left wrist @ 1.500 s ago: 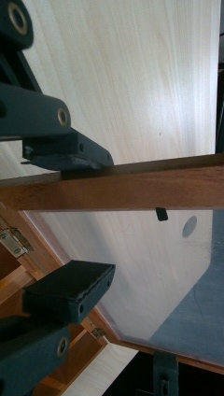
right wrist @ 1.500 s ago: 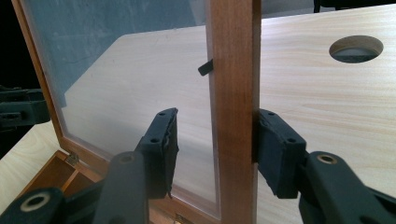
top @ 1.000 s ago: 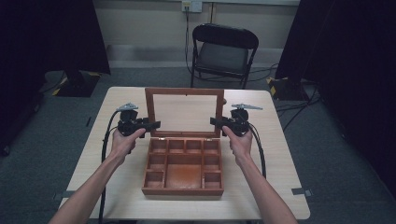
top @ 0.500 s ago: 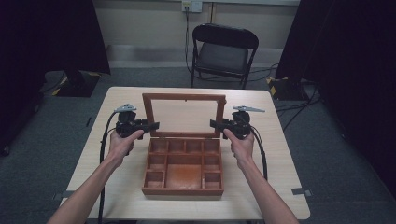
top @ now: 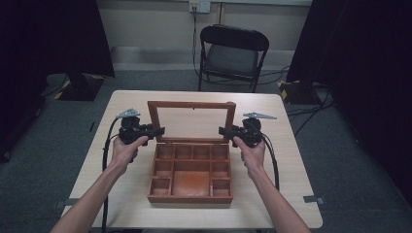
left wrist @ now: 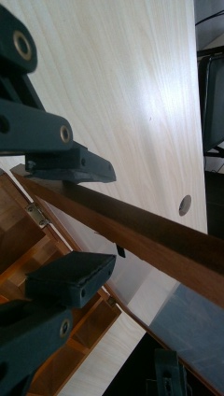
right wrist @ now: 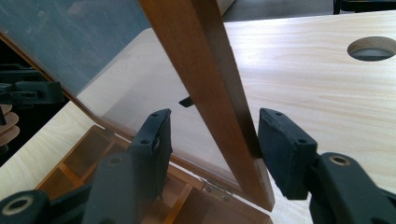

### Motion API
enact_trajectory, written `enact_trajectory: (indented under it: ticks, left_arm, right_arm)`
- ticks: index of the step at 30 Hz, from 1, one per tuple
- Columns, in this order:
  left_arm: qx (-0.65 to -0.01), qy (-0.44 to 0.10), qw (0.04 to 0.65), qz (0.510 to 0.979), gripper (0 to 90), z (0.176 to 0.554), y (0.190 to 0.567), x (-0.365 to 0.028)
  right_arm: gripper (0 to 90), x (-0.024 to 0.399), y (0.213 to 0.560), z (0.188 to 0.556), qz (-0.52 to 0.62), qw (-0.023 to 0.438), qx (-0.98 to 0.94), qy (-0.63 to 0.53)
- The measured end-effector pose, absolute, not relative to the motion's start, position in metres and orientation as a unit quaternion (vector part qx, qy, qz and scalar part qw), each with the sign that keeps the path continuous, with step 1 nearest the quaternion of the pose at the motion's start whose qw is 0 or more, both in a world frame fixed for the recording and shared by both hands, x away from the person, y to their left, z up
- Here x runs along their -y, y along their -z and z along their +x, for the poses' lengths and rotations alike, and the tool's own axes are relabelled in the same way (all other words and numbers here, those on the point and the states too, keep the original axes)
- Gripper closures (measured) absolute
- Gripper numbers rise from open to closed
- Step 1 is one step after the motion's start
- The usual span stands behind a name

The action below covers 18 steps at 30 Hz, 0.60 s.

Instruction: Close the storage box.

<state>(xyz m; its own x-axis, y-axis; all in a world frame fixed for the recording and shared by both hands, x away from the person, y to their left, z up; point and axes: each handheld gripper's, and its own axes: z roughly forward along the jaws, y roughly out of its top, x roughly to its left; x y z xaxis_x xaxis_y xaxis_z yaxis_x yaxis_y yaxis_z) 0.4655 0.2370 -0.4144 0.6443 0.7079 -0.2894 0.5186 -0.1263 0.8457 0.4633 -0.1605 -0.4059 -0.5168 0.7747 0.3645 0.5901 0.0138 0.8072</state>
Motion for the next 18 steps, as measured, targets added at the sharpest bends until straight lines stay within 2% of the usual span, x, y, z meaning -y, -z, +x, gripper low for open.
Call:
enact_trajectory:
  ticks: [12, 18]
  left_arm:
    - [-0.402, -0.09, 0.512, 0.754, 52.1, 0.459, 0.412, -0.237]
    - [-0.398, -0.091, 0.508, 0.758, 50.1, 0.456, 0.411, -0.236]
  right_arm:
    - [36.1, 0.156, 0.403, 0.456, 0.48, 0.091, -0.707, -0.511]
    - [35.2, 0.156, 0.403, 0.453, 0.476, 0.094, -0.712, -0.507]
